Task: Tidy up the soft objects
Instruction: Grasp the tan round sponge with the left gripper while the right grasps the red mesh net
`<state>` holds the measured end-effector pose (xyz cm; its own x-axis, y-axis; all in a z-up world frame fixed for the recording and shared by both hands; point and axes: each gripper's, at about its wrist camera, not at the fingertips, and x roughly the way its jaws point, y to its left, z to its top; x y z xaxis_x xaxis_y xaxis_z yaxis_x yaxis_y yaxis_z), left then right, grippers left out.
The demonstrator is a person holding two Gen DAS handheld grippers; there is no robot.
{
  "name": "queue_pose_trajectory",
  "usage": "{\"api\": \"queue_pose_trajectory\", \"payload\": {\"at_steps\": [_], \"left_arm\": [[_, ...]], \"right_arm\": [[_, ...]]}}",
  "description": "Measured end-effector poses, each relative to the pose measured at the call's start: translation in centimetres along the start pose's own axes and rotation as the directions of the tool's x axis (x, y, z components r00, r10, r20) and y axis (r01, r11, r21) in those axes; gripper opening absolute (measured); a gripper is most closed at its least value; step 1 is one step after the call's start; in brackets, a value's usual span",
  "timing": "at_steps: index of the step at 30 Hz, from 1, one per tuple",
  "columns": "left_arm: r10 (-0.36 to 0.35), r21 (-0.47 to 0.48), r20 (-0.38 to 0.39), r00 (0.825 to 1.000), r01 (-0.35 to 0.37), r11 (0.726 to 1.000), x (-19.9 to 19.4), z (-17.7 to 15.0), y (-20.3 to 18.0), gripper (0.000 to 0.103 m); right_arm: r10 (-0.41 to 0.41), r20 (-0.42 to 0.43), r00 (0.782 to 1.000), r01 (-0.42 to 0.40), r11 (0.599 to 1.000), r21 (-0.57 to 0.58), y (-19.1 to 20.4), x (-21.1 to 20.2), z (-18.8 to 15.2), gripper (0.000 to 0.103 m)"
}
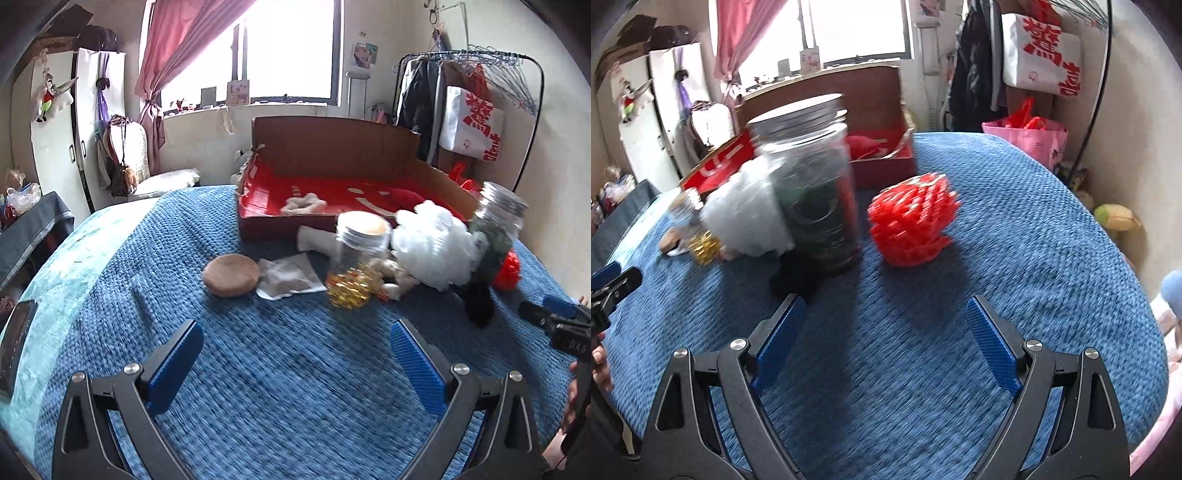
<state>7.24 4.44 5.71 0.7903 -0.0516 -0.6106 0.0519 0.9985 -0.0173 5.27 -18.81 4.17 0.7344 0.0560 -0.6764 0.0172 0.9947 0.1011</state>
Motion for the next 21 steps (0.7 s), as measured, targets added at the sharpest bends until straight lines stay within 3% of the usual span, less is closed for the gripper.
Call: {"api": "queue_pose_trajectory", "payload": {"at_steps": [7, 15, 21], "left_arm": [[0.012, 0.001, -0.067, 0.998, -0.012, 1.0, 3.0, 2.3, 2.6, 0.103], [0.021, -0.007, -0.138, 0.99, -0.022, 1.0, 6.6, 4.2, 5.7, 0.103], [-0.016, -0.034, -0.183, 0.983, 0.01, 0.999, 9.1, 4.6, 7.3, 0.098]], "right_arm": [[-0.012, -0.023, 1.0, 0.013, 0.999, 0.03, -2.4, 1.8, 3.2, 0.089], [0.032, -0.07, 0.997, -0.028, 0.998, 0.055, -4.0, 4.7, 5.4, 0.089], [0.079, -0.095, 0.992, -0.075, 0.996, 0.048, -3.9, 6.5, 6.2, 0.089]]}}
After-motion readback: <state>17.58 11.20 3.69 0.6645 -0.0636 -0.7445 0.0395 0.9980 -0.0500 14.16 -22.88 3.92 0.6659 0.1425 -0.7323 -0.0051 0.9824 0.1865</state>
